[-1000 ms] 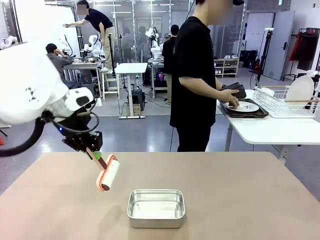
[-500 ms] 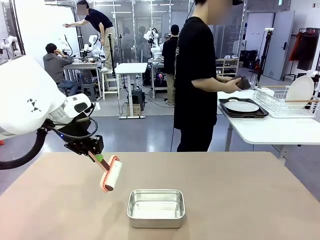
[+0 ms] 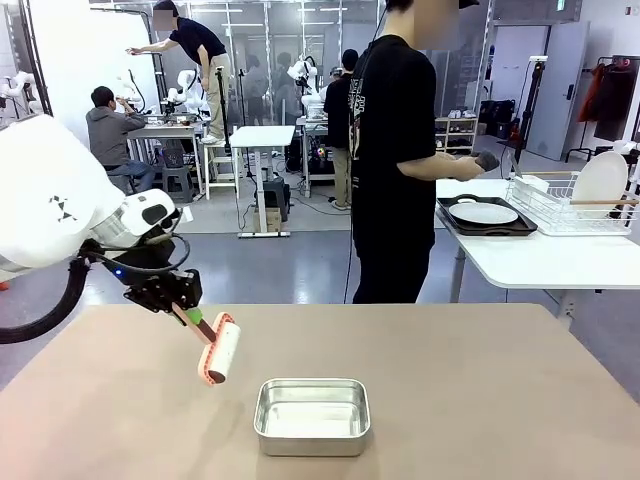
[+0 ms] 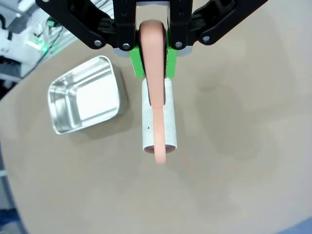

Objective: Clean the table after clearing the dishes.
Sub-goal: When the right (or left) Handle tray is removed, use the right hand (or left hand) to clean the right (or left) side of the table with the Lint Roller.

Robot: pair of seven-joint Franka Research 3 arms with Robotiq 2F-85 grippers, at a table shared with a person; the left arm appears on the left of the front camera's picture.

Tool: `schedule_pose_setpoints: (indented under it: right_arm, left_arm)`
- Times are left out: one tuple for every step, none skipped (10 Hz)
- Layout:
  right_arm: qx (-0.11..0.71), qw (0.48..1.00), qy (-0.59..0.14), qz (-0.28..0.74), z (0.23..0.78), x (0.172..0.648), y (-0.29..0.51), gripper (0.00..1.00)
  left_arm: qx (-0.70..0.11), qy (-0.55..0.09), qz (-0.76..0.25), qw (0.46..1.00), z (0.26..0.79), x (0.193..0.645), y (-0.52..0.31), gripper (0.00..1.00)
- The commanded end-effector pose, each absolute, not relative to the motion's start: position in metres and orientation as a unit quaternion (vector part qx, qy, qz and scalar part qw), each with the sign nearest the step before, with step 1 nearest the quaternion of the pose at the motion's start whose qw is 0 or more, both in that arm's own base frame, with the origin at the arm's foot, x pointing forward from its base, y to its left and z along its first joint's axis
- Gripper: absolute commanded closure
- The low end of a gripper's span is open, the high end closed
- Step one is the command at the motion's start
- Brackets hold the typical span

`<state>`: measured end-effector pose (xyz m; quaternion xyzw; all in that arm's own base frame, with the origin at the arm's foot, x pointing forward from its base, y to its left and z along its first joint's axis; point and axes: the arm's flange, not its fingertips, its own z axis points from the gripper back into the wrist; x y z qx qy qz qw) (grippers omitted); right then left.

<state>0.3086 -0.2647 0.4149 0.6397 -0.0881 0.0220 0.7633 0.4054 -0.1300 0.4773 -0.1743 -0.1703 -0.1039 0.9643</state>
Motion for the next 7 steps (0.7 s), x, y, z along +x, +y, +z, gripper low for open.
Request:
schedule_pose_setpoints:
  right_arm:
    - [0.639, 0.764, -0.089, 0.022, 0.418, 0.307, -0.264, 0.00]
    - [0.639, 0.764, -0.089, 0.022, 0.418, 0.307, -0.264, 0.00]
    - [0.639, 0.764, -0.089, 0.022, 0.418, 0.307, -0.264, 0.00]
    - [0.639, 0.764, -0.089, 0.022, 0.418, 0.307, -0.264, 0.00]
    - [0.639, 0.764, -0.089, 0.022, 0.418, 0.307, -0.264, 0.00]
    - [0.639, 0.764, -0.089, 0.022, 0.418, 0.307, -0.264, 0.00]
    - [0.639, 0.764, -0.089, 0.022, 0.418, 0.307, -0.264, 0.00]
  left_arm:
    - [-0.238, -0.156, -0.076, 0.956, 0.470, 0.422, -0.100, 0.79]
    - [-0.253, -0.153, -0.059, 0.954, 0.468, 0.433, -0.086, 0.79]
    - [-0.283, -0.136, -0.043, 0.949, 0.463, 0.445, -0.072, 0.79]
    - [-0.323, -0.108, -0.022, 0.940, 0.455, 0.462, -0.061, 0.79]
    - [-0.349, -0.098, -0.011, 0.932, 0.444, 0.475, -0.054, 0.79]
    - [-0.354, -0.100, -0.017, 0.930, 0.436, 0.483, -0.051, 0.79]
    - [-0.358, -0.093, -0.027, 0.929, 0.428, 0.488, -0.049, 0.79]
